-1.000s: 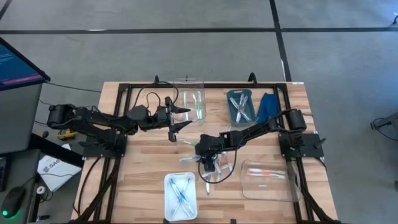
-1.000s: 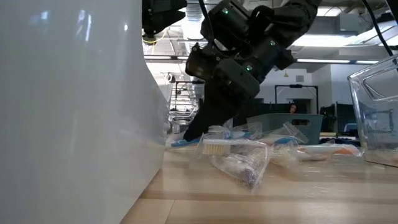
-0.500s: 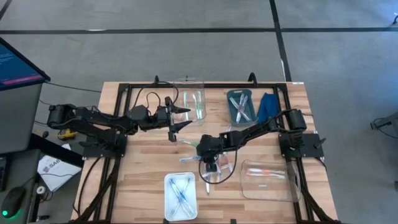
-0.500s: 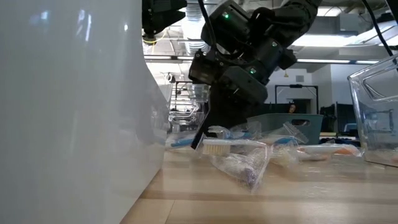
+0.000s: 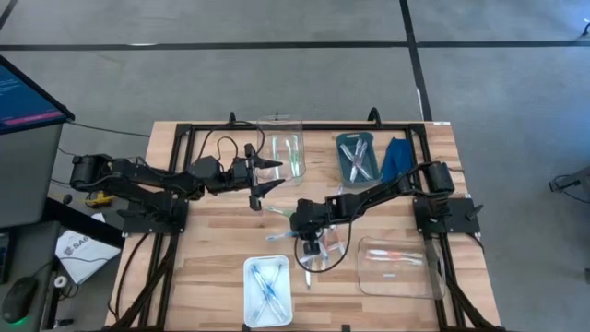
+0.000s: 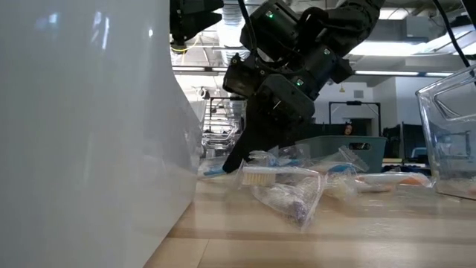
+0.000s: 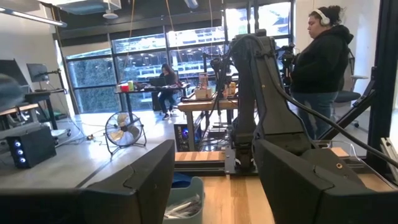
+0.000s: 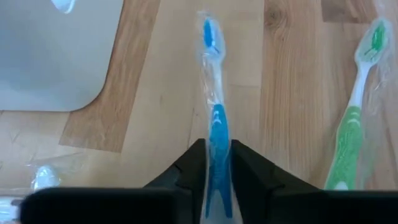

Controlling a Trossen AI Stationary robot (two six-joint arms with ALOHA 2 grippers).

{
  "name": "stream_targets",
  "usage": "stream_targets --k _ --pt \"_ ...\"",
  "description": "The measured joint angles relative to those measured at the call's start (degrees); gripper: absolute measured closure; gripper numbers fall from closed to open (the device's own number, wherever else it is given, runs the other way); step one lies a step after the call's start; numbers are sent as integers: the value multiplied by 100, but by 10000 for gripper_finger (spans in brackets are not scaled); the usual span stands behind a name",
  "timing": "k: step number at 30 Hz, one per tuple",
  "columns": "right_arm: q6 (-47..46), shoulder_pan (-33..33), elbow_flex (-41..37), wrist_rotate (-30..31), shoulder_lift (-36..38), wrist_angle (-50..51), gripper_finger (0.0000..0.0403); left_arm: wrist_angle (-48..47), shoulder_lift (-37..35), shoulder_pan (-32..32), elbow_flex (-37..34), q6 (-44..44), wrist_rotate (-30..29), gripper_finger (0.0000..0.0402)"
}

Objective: Pick & Place Toothbrushes
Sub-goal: Put the blue toothbrush into the white bin

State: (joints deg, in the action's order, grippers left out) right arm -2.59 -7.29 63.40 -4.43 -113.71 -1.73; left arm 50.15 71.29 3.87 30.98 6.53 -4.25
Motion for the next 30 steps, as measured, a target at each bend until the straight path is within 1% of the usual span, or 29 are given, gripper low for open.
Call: stream_targets --k 4,5,9,13,17,22,30 --pt "1 0 0 -2 9 38 387 7 0 -18 0 1 2 183" --pt "7 0 0 0 11 41 393 13 0 -18 0 1 2 183" --pt "19 7 0 0 11 37 388 15 0 -18 0 1 2 183" --pt "16 7 2 0 15 37 397 15 0 -18 0 1 0 183" --pt "6 25 19 2 52 64 397 15 0 -18 0 1 0 183" --pt "32 74 336 2 52 583 402 17 0 -53 0 1 0 183" --pt "450 72 838 173 53 1220 402 -2 -48 -96 0 1 2 183"
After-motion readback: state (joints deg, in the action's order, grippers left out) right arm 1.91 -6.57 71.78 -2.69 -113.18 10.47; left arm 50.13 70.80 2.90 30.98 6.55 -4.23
